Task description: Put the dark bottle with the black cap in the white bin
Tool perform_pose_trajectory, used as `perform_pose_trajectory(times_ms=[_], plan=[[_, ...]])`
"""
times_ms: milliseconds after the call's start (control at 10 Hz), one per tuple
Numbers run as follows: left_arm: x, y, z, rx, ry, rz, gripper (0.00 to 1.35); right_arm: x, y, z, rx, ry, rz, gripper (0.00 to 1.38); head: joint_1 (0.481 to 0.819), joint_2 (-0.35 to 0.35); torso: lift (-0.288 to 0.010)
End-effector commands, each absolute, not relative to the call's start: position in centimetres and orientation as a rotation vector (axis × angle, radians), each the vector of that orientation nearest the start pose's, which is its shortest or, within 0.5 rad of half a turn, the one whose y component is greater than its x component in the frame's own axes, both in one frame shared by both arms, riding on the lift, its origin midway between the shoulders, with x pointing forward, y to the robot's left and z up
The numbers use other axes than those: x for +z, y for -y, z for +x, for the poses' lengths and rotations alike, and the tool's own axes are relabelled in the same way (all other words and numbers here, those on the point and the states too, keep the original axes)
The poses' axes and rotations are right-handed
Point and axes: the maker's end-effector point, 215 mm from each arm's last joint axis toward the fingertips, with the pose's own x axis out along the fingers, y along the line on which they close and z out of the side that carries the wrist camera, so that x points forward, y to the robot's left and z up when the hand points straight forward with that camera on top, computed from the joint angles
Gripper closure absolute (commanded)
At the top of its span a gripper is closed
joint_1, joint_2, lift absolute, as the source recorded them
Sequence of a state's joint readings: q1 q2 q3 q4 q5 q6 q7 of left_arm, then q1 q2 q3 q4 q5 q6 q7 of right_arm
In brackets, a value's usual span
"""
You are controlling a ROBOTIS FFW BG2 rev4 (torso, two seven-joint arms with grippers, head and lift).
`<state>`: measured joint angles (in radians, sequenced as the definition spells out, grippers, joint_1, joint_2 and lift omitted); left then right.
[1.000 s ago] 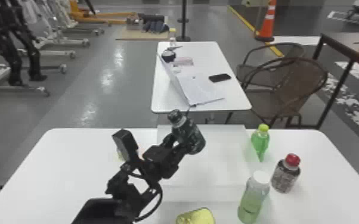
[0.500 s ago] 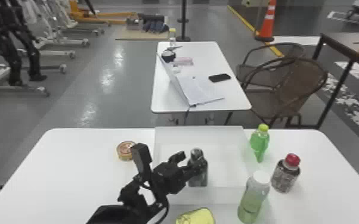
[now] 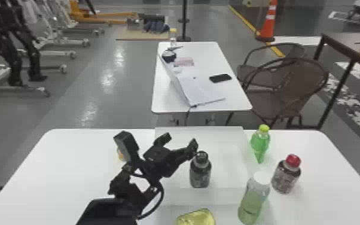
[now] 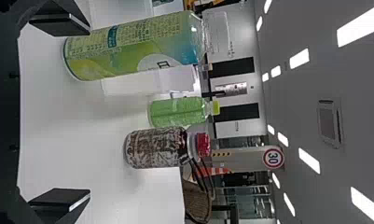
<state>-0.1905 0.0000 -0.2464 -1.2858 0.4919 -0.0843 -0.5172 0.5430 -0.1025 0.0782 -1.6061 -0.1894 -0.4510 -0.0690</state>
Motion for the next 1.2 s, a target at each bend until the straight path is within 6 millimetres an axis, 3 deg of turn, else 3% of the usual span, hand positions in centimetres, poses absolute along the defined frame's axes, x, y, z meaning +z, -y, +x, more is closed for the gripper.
perform_pose_trajectory(times_ms=[0,100,200,300,500,700,900,1100], plan=[[-25.8,-4.4,58.4,-0.65,0.178,-0.426,0.11,-45.8,24.2,38.3,-0.038,-0.072,0.114,0.08,0.549,0.0,-0.1],[-24.4,-8.4,57.9,-0.568,0.216,-0.372,0.11,-45.8,24.0,38.3,-0.034,-0.071,0.114,0.08,0.549,0.0,-0.1],[-24.6,-13.6,56.5,-0.456,0.237,-0.323,0.11,-45.8,24.0,38.3,-0.033,-0.073,0.113,0.08,0.549,0.0,-0.1],[-26.2,-18.6,54.3,-0.324,0.235,-0.273,0.12,-45.8,23.9,38.2,-0.03,-0.075,0.109,0.08,0.549,0.0,-0.1],[-33.5,-25.1,48.7,-0.094,0.146,-0.239,0.12,-45.6,24.0,38.1,-0.029,-0.074,0.105,0.08,0.549,0.0,-0.1],[-38.4,-28.6,44.0,0.029,0.104,-0.14,0.12,-45.8,23.9,37.8,-0.027,-0.081,0.103,0.08,0.549,0.0,-0.1],[-42.5,-32.0,41.3,0.072,0.052,-0.02,0.12,-46.0,23.9,37.6,-0.028,-0.088,0.103,0.08,0.549,0.0,-0.1],[-43.9,-33.9,40.1,0.092,0.03,0.048,0.12,-46.2,24.0,37.2,-0.032,-0.095,0.103,0.08,0.549,0.0,-0.1]])
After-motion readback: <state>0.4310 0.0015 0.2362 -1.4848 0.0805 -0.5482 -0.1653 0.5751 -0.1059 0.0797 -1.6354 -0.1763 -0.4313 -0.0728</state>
